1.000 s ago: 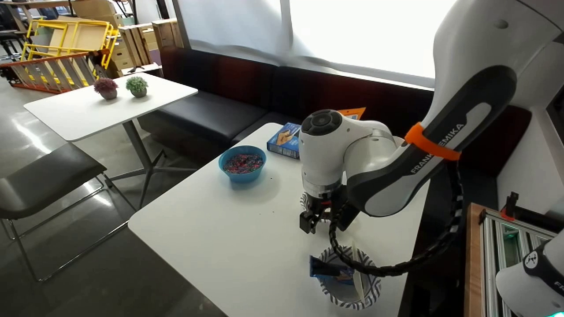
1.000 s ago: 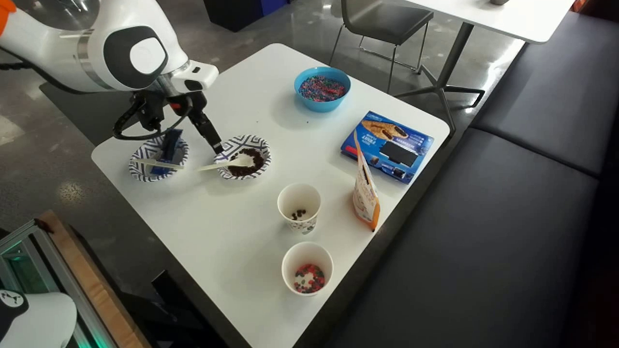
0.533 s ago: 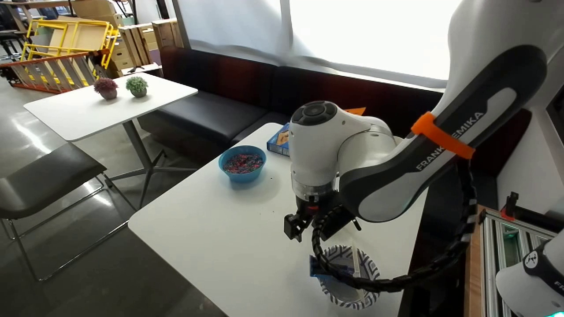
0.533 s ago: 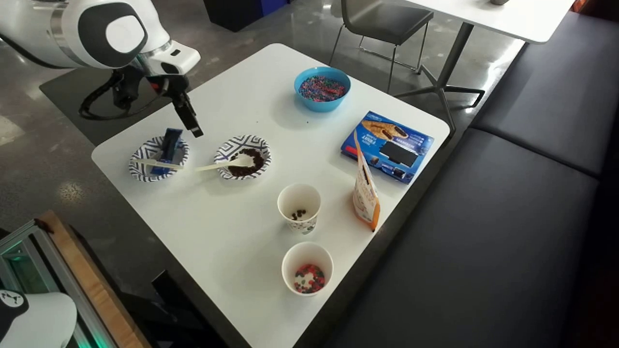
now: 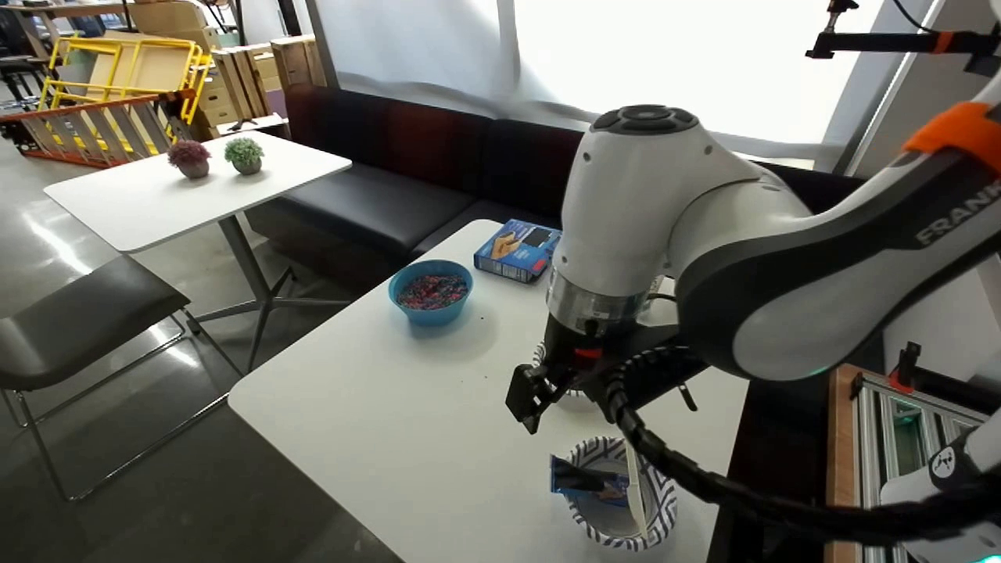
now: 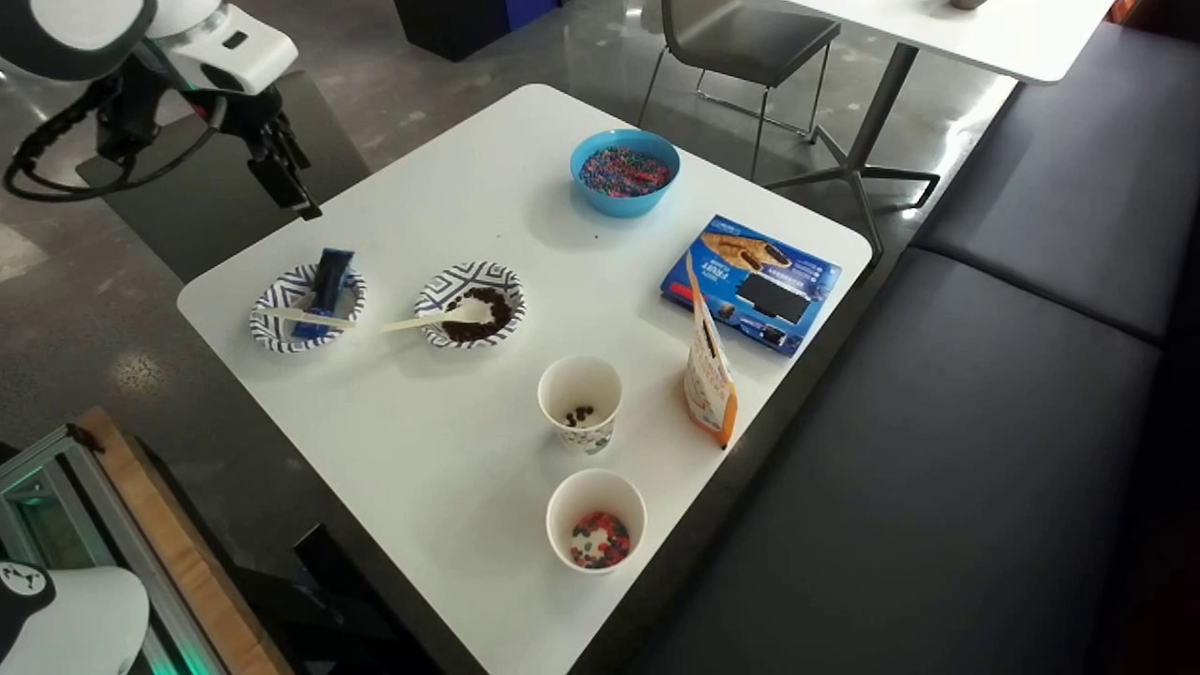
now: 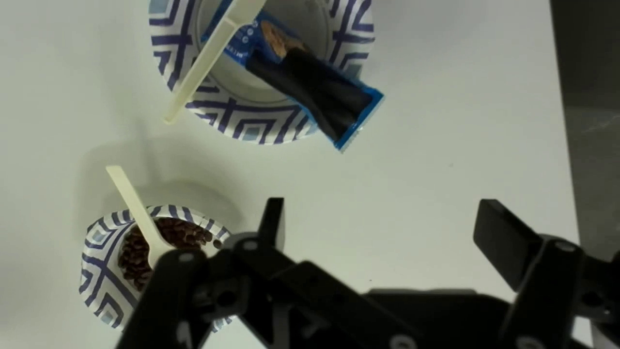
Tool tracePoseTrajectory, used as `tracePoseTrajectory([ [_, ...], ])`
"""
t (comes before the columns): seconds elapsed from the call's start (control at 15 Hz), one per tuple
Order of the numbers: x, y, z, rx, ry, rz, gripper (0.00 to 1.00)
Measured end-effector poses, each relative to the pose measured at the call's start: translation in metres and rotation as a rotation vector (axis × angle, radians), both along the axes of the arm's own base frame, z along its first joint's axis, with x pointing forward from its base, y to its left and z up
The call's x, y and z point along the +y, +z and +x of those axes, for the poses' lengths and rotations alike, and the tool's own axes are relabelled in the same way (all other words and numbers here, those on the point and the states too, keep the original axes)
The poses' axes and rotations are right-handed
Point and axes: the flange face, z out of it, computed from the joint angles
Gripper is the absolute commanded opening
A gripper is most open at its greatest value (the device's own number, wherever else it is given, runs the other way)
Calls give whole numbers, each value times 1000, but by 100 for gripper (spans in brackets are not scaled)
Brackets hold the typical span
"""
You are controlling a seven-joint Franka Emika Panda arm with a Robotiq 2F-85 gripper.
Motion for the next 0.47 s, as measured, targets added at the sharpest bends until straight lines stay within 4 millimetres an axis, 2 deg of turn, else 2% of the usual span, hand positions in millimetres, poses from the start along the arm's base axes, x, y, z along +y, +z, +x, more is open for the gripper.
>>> tracePoseTrajectory([
  [0.27, 11, 35, -27, -36, 38, 48, 100],
  [0.47, 10, 48, -36, -65, 45, 50, 100],
])
